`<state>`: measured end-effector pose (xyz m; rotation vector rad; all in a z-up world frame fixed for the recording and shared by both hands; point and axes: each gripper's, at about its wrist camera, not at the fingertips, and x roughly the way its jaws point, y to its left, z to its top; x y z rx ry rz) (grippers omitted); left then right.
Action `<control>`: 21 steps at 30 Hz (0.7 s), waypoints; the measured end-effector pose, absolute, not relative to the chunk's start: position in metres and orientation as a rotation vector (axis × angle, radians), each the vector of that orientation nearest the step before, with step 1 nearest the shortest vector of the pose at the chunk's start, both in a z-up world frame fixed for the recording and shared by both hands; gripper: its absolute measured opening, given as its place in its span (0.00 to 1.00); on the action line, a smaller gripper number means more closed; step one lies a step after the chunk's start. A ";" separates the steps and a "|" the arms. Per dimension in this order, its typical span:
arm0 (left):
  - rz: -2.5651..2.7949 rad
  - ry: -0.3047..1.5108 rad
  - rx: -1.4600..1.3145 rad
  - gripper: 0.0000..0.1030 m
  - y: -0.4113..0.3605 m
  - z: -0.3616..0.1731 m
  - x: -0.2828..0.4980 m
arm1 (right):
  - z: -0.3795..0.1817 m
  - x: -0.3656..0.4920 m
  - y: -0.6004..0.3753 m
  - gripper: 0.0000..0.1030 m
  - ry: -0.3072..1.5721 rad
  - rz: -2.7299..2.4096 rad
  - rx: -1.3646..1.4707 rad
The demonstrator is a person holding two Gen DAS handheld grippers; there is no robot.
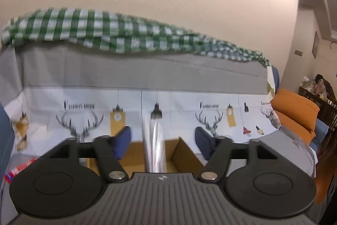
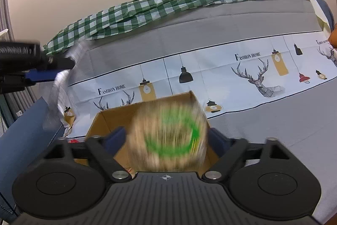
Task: Organize snacks
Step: 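Release the peanut cake and silver pouch into the box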
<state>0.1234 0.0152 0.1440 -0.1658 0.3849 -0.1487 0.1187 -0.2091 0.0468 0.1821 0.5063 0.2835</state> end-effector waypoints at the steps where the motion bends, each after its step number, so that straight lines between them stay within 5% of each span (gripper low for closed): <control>1: -0.143 0.370 -0.144 0.71 0.014 0.142 0.119 | 0.047 0.119 -0.208 0.90 0.505 0.279 0.180; 8: -0.080 0.369 -0.129 0.68 0.037 0.112 0.086 | 0.048 0.119 -0.209 0.91 0.508 0.272 0.181; 13: -0.052 0.495 -0.217 0.36 0.094 0.078 0.065 | 0.050 0.115 -0.208 0.89 0.493 0.275 0.172; 21: 0.114 0.705 -0.199 0.36 0.188 0.006 0.040 | 0.052 0.112 -0.209 0.74 0.485 0.290 0.195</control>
